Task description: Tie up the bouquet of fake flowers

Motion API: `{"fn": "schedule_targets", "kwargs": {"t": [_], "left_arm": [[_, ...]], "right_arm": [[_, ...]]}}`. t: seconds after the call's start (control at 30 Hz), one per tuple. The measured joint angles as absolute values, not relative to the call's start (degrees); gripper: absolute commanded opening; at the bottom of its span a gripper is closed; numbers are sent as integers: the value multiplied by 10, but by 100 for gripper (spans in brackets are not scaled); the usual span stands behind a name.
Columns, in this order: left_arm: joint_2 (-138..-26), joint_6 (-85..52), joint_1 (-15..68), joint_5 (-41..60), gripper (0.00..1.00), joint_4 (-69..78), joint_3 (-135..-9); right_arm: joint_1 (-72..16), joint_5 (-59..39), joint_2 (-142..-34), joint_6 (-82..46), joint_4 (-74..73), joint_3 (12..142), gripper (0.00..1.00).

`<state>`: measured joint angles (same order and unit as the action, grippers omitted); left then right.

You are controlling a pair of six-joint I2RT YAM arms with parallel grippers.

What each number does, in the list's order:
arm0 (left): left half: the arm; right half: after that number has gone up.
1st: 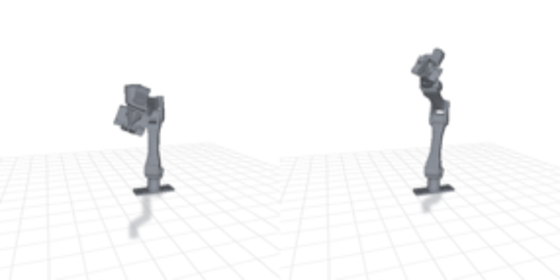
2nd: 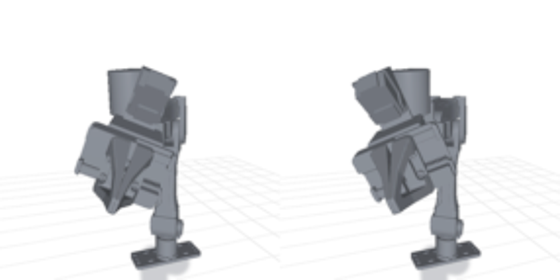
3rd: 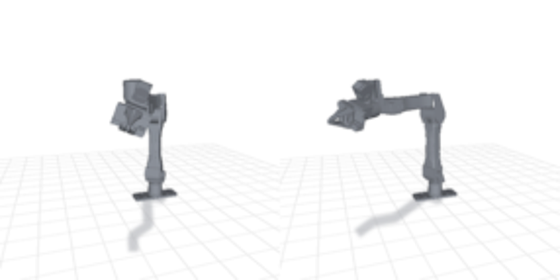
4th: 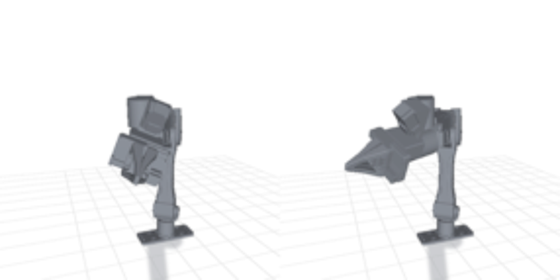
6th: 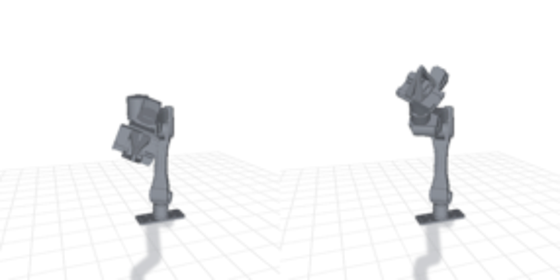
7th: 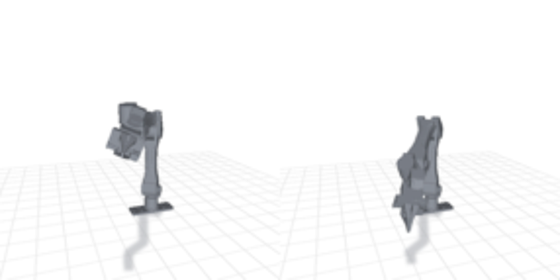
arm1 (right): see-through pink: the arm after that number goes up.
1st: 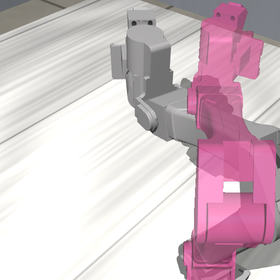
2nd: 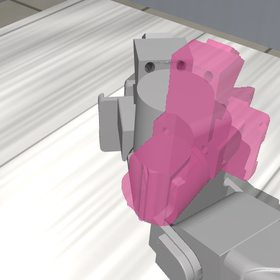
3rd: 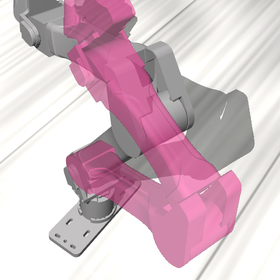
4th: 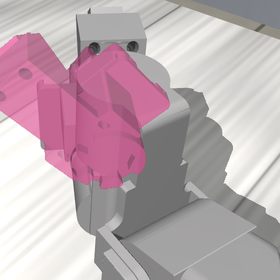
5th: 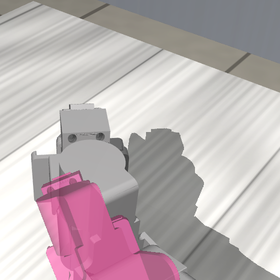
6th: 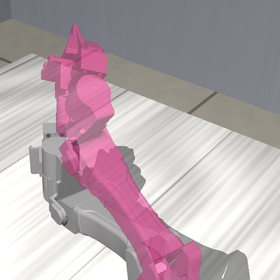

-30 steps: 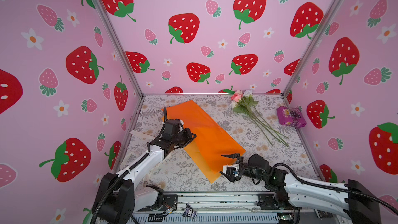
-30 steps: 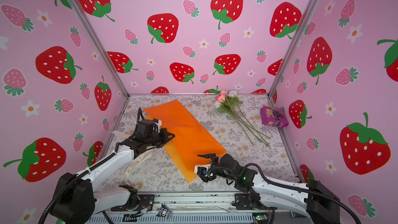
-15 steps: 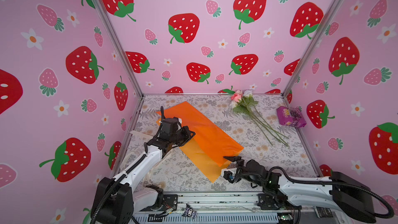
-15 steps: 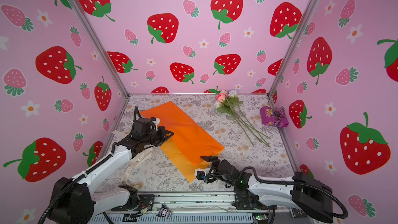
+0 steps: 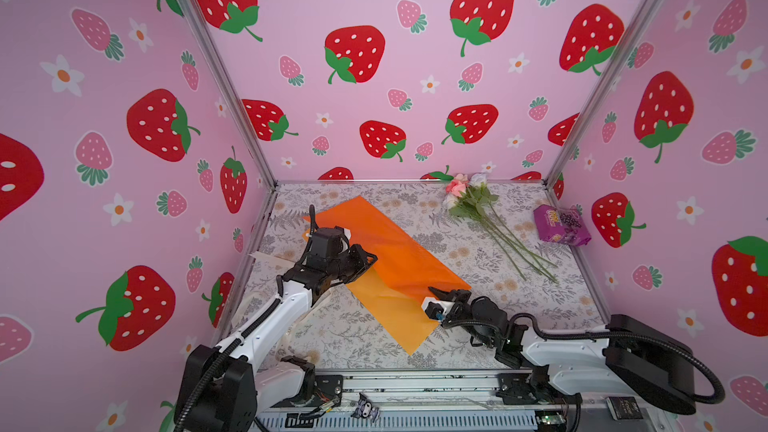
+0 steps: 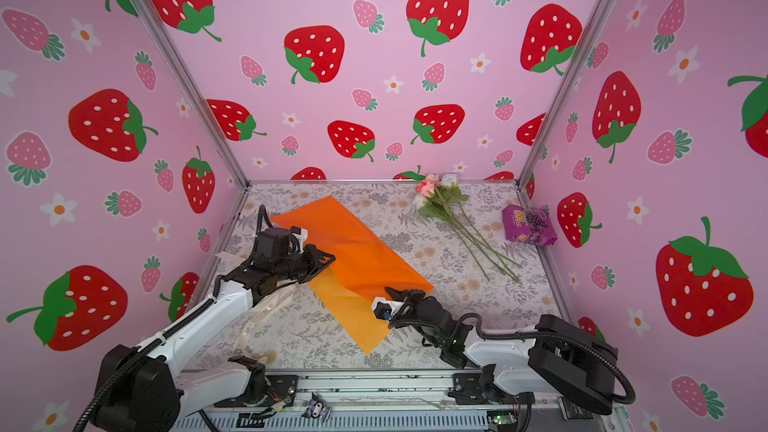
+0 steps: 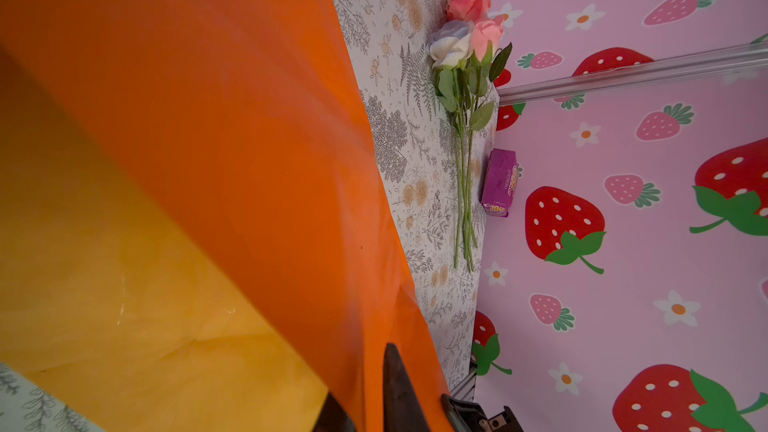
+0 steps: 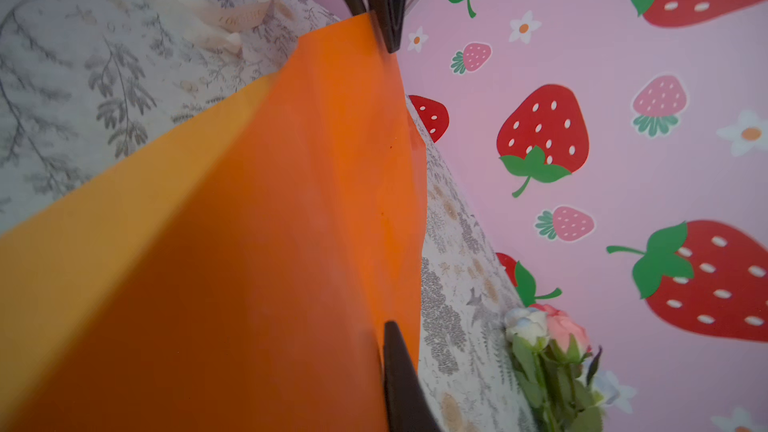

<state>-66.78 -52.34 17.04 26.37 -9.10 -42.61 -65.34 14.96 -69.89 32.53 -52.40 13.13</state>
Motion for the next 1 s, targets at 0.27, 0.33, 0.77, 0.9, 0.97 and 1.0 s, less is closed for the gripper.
{"fn": "schedule_targets", "kwargs": {"t": [0.27,0.33,0.77,0.9,0.97,1.0], "left_arm": [[-616,-478,163,224,79,-157,-460],[-585,-477,164,205,78,-165,-460],[-556,-440,224,137,60,-157,-449],[-591,-415,239,134,56,-155,-449],[-616,-403,243,134,56,-153,-450],[-632,-397,244,134,55,-153,-451]], "right_arm": [[-602,124,-639,188,-450,196,0],[-568,86,-625,124,-420,223,0],[-314,-169,-693,-262,-365,291,0],[-236,-250,-740,-394,-408,281,0],[-211,-275,-759,-439,-415,280,0],[-199,-287,-769,-460,-420,280,0]]}}
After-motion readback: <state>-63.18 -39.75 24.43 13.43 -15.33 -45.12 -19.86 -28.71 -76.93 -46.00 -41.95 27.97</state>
